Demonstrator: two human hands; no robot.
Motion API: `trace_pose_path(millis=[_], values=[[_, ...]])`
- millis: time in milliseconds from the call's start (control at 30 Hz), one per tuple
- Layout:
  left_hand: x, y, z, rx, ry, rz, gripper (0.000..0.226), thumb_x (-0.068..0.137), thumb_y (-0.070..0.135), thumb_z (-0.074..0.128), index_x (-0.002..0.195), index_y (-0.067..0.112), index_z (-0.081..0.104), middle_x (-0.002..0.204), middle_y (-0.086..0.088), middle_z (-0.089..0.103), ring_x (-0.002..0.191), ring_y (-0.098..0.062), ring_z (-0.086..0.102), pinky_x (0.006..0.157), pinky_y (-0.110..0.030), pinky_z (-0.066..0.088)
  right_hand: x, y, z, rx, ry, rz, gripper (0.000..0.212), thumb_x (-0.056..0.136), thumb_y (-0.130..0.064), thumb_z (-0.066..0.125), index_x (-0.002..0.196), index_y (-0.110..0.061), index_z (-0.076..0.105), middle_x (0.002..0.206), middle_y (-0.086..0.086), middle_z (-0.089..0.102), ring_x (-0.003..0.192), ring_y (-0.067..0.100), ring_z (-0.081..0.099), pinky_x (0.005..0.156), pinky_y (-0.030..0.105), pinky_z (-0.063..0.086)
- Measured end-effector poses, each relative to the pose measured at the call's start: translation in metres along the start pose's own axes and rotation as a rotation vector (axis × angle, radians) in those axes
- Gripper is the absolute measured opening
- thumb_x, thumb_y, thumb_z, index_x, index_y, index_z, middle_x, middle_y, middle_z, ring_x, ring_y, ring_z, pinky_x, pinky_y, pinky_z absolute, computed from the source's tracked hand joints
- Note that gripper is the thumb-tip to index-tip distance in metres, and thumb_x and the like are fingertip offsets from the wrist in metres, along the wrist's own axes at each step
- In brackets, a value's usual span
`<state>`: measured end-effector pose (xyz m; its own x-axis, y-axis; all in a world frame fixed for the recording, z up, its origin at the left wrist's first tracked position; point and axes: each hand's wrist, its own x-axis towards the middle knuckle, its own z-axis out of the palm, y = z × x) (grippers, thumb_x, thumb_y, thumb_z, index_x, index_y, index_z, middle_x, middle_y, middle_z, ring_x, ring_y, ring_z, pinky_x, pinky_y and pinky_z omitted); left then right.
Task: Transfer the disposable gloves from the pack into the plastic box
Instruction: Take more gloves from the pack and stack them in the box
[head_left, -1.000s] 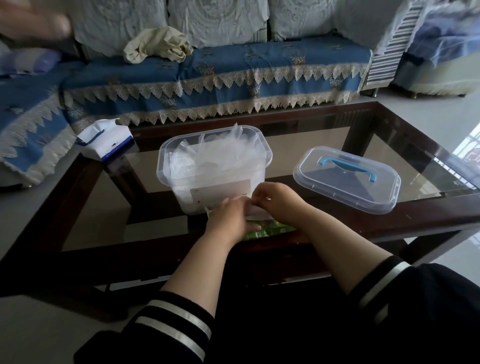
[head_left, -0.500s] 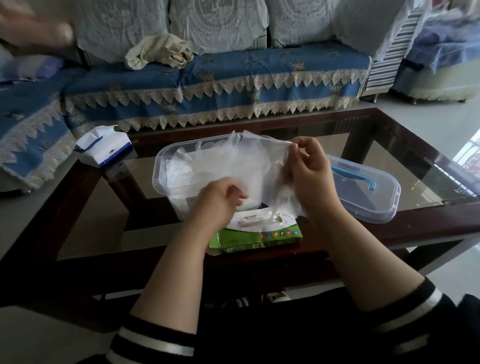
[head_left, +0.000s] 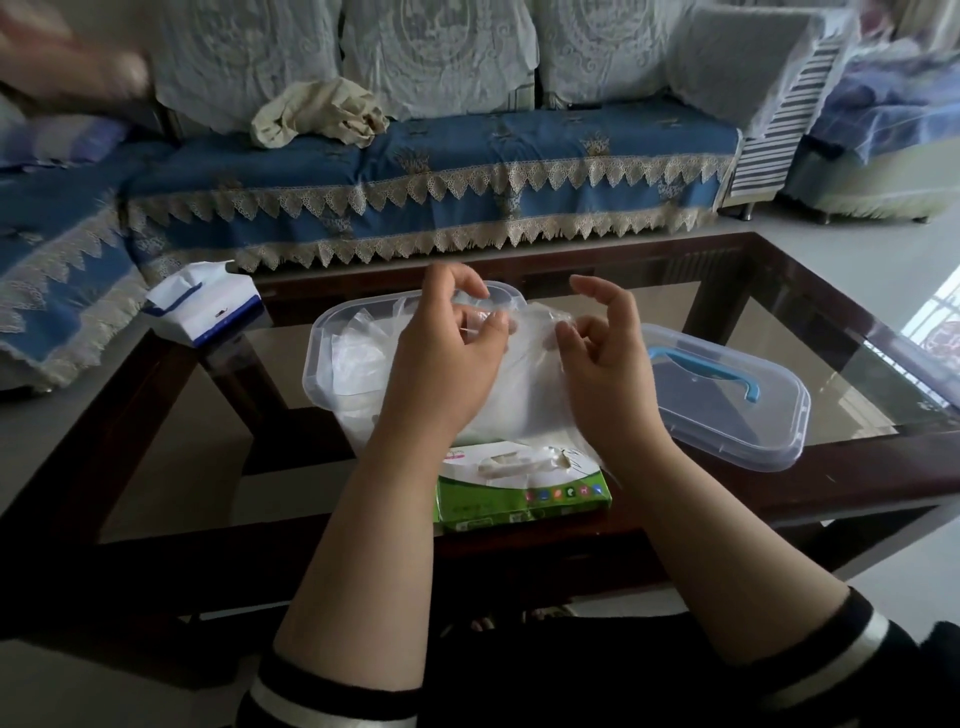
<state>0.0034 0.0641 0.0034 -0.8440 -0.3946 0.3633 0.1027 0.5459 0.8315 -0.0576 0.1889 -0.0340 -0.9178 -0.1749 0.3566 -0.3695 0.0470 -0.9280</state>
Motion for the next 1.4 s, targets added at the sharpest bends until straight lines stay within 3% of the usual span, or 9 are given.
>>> trace_pose_path(millis=[100,167,267,400,567,867,1100,1267,1401], values=[[0.014,-0.005,-0.003,0.015,-0.005,0.027,0.032,0.096,-0.001,0.045,0.082,0.025,0.059,0.087,0.008,0.067,0.069,-0.004,0.065,0.069,-0.035,0.058,0.016,-0.001,0.008,-0.171,0.001,-0.141,0.021,0.096,-0.013,0.053,0.110,-0.025,0.044,0.083,-0.010,0.058,0.067,0.001,0.055,0.061,0.025,0.045],[0.027,-0.013,-0.008,0.082,0.067,0.040,0.040,0.095,-0.005,0.041,0.082,0.027,0.063,0.081,0.013,0.061,0.064,0.001,0.056,0.059,-0.013,0.047,0.030,-0.007,0.012,-0.244,-0.066,-0.236,0.014,0.095,-0.014,0.055,0.105,-0.020,0.046,0.084,-0.016,0.056,0.076,0.007,0.059,0.067,0.032,0.051],[0.049,-0.032,-0.023,0.176,0.193,0.062,0.043,0.091,-0.012,0.037,0.088,0.022,0.064,0.100,0.009,0.059,0.081,0.002,0.050,0.068,0.000,0.035,0.058,-0.022,0.027,-0.402,-0.312,-0.303,0.010,0.093,-0.025,0.059,0.096,-0.028,0.049,0.088,-0.018,0.056,0.079,0.003,0.056,0.072,0.025,0.049],[0.071,-0.059,-0.040,0.360,0.192,0.023,0.037,0.093,-0.009,0.037,0.101,0.014,0.065,0.114,0.006,0.053,0.096,-0.005,0.047,0.076,-0.015,0.036,0.092,-0.029,0.056,-0.776,-0.608,-0.430,0.034,0.078,-0.055,0.065,0.101,-0.031,0.056,0.103,-0.015,0.050,0.081,0.002,0.050,0.069,0.021,0.042],[0.094,-0.090,-0.058,0.464,-0.019,-0.171,0.019,0.099,0.031,0.052,0.105,0.017,0.064,0.112,0.006,0.051,0.097,-0.015,0.052,0.079,-0.028,0.037,0.123,-0.005,0.092,-1.131,-0.809,-0.427,0.070,0.067,-0.073,0.062,0.123,-0.033,0.050,0.127,-0.003,0.045,0.098,0.016,0.051,0.071,0.028,0.039],[0.098,-0.122,-0.060,0.672,0.091,-0.099,0.016,0.090,0.026,0.066,0.093,0.019,0.051,0.103,0.004,0.047,0.080,-0.016,0.048,0.064,-0.029,0.034,0.125,0.036,0.107,-1.260,-0.838,-0.646,0.097,0.067,-0.063,0.070,0.143,-0.020,0.029,0.138,0.005,0.039,0.126,0.026,0.039,0.107,0.039,0.034],[0.094,-0.127,-0.056,0.836,0.047,-0.037,0.010,0.093,0.020,0.061,0.091,0.021,0.050,0.093,0.002,0.058,0.080,-0.021,0.056,0.066,-0.035,0.047,0.125,0.029,0.084,-1.338,-0.801,-1.052,0.062,0.073,-0.053,0.072,0.125,-0.025,0.052,0.122,0.003,0.052,0.113,0.025,0.047,0.095,0.039,0.041],[0.093,-0.119,-0.053,0.858,-0.047,-0.145,0.030,0.097,0.045,0.050,0.096,0.015,0.053,0.082,-0.002,0.060,0.074,-0.022,0.056,0.060,-0.033,0.042,0.118,0.025,0.094,-1.444,-0.948,-0.781,0.043,0.089,-0.044,0.060,0.128,-0.029,0.050,0.120,-0.005,0.061,0.115,0.018,0.053,0.101,0.036,0.037],[0.095,-0.117,-0.044,0.982,-0.371,-0.345,0.061,0.094,0.062,0.041,0.107,0.008,0.066,0.109,-0.016,0.066,0.094,-0.031,0.064,0.082,-0.038,0.050,0.112,0.030,0.107,-1.411,-1.053,-0.476,0.039,0.095,-0.025,0.055,0.133,-0.026,0.048,0.123,0.000,0.059,0.091,0.014,0.050,0.062,0.022,0.035]])
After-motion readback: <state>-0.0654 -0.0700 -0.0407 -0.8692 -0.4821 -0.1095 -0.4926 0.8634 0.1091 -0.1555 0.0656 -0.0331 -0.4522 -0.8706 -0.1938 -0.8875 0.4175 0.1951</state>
